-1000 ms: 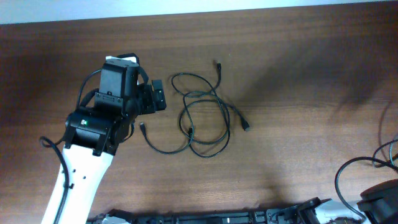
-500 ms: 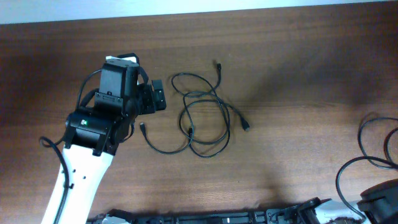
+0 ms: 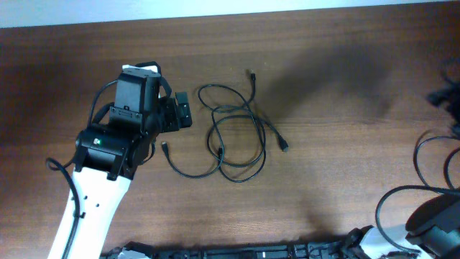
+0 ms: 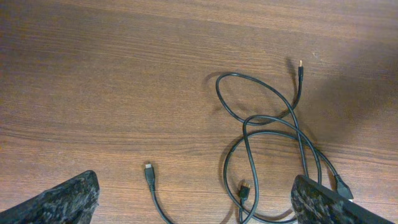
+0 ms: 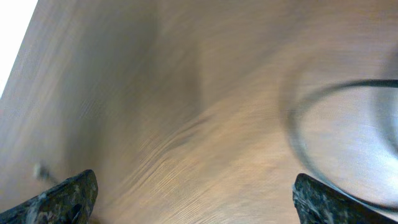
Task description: Untangle cables
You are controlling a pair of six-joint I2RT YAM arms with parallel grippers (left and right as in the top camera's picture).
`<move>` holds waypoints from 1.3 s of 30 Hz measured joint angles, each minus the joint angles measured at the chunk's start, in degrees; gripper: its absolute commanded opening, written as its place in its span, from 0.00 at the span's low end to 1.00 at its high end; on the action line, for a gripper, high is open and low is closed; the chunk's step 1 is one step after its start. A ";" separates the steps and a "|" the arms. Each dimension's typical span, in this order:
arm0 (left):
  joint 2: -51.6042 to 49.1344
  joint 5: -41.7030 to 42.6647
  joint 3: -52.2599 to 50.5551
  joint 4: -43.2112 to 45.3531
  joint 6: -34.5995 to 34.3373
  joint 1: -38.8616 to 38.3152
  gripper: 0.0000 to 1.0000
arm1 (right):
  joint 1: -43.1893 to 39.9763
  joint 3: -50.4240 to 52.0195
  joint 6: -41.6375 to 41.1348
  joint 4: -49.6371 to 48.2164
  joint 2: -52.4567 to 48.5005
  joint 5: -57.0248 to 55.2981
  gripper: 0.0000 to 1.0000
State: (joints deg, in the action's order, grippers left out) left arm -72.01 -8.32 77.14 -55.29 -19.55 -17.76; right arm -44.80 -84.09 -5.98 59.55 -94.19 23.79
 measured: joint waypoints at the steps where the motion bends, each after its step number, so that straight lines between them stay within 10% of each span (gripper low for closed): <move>1: 0.00 0.00 0.00 0.00 0.02 0.00 0.99 | 2.93 0.00 0.46 0.22 0.00 0.24 0.99; 18: 0.00 0.00 0.00 0.00 0.00 0.00 0.99 | 50.01 0.00 2.05 -1.38 -0.20 1.18 0.98; 39: 0.00 0.00 0.00 0.00 0.02 0.00 0.99 | 72.98 0.13 -18.56 -19.04 -21.09 1.81 0.99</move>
State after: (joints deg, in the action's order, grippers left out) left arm -72.01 -8.32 77.14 -55.29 -19.53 -17.76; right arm 28.18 -83.96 -24.53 40.51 -115.28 25.61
